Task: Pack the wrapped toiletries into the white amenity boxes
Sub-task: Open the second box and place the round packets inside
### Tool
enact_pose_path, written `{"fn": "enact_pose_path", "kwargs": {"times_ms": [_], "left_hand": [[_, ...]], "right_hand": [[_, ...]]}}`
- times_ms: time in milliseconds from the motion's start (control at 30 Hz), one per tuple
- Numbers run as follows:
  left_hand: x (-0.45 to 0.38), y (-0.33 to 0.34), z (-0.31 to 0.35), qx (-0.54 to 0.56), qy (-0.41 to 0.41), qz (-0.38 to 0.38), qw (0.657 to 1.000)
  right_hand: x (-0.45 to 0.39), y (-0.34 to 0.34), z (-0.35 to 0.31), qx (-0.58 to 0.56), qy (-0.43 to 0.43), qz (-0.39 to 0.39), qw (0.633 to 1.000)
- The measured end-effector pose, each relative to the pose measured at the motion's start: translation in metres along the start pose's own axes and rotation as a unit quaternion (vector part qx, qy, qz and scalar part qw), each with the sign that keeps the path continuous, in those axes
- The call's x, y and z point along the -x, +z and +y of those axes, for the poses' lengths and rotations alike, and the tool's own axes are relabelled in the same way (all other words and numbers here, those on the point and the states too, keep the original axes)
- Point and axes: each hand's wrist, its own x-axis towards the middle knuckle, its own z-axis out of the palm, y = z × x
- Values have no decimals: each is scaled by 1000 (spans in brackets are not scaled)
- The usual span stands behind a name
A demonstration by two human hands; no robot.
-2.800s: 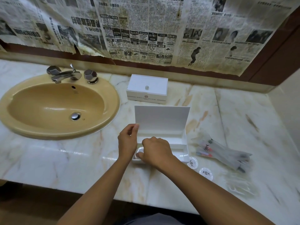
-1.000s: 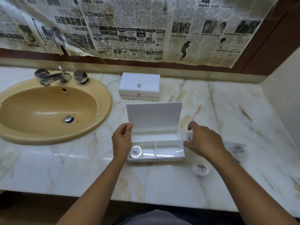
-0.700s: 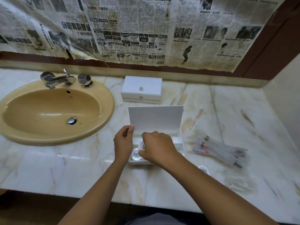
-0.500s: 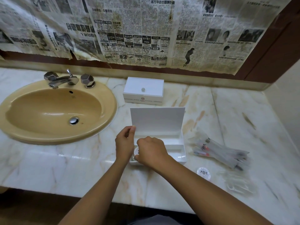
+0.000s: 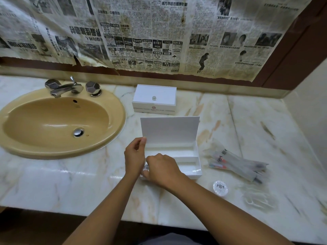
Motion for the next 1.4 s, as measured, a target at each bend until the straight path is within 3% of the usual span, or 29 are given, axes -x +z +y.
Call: {"fn": "enact_pose_path", "kwargs": {"times_ms": [233, 433, 700, 900, 1400], "left_hand": [[0, -1, 0, -2, 9, -6, 1000], [1, -2, 1, 0, 5, -14, 1000], [0, -2, -1, 14, 12, -12, 1000], [1, -1, 0, 11, 16, -15, 1000], [1, -2, 2, 19, 9, -15, 1000]], "right_hand": [[9, -9, 16, -32, 17, 50, 998], [44, -34, 63, -53, 100, 113, 987], [93, -21, 117, -49, 233, 15, 971], [107, 11, 136, -25, 265, -77, 961], [80, 30, 147, -49, 228, -11, 972]]}}
